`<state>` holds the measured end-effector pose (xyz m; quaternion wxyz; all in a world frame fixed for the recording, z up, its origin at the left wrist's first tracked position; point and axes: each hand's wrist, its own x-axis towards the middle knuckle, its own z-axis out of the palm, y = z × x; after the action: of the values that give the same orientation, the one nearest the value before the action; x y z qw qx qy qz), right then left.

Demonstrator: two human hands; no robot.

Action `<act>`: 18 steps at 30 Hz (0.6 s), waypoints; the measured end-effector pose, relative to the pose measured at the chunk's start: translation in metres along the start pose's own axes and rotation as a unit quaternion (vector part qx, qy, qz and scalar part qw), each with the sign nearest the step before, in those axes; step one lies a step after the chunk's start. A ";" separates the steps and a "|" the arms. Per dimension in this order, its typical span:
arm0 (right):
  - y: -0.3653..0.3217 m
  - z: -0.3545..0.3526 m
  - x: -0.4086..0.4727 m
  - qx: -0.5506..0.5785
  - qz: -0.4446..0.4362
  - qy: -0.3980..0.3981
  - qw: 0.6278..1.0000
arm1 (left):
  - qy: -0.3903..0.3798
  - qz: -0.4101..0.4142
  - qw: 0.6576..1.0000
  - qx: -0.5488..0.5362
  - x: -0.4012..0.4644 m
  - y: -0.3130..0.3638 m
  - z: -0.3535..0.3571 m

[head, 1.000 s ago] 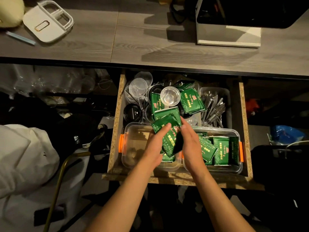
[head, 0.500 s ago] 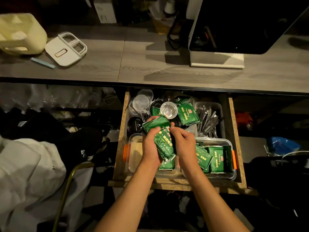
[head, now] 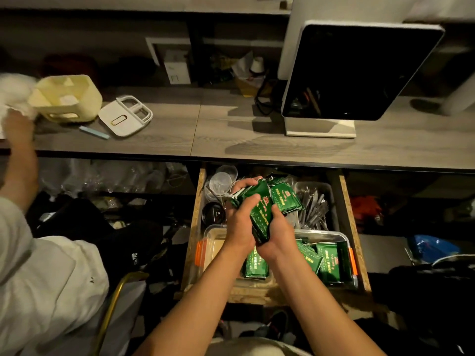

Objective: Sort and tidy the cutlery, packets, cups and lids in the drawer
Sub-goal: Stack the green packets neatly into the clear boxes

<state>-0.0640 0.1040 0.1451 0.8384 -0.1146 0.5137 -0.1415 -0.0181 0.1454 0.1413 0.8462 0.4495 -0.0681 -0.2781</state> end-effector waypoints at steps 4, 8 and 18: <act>-0.004 0.004 -0.007 -0.056 -0.024 -0.045 0.997 | 0.032 -0.042 0.997 -0.062 0.005 0.002 -0.006; -0.021 0.000 -0.017 -0.308 -0.038 -0.101 0.945 | 0.110 -0.026 0.992 -0.061 0.016 0.014 -0.015; -0.007 -0.023 0.018 -0.406 -0.142 -0.021 0.903 | 0.133 -0.275 0.933 0.190 0.006 -0.019 -0.024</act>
<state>-0.0777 0.0895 0.1220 0.7011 -0.5195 0.4871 -0.0359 -0.0119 0.1513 0.1110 0.6368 0.6359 0.1195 -0.4194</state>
